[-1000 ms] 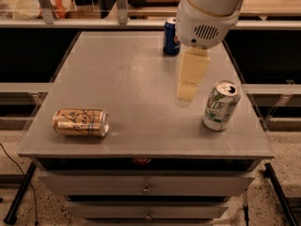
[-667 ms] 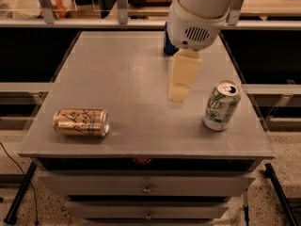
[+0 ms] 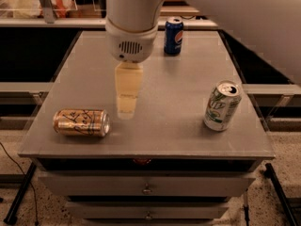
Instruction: Place orange can upright
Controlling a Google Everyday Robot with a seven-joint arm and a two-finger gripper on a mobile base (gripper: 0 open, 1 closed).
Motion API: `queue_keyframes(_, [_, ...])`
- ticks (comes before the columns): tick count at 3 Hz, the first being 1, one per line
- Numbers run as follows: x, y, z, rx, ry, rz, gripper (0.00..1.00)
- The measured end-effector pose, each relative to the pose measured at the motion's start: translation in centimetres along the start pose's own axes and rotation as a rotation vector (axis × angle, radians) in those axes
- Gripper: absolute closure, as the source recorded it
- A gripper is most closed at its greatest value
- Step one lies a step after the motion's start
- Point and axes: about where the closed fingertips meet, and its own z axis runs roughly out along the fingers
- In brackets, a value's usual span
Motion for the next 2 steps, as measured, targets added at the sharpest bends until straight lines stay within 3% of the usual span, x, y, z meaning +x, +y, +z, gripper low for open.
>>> queue_keyframes(1, [-3.7, 0.6, 2.6, -0.034, 0.014, -0.015, 0.0])
queue_keyframes(2, [-5.5, 0.3, 5.1, -0.037, 0.049, 0.036, 0.0])
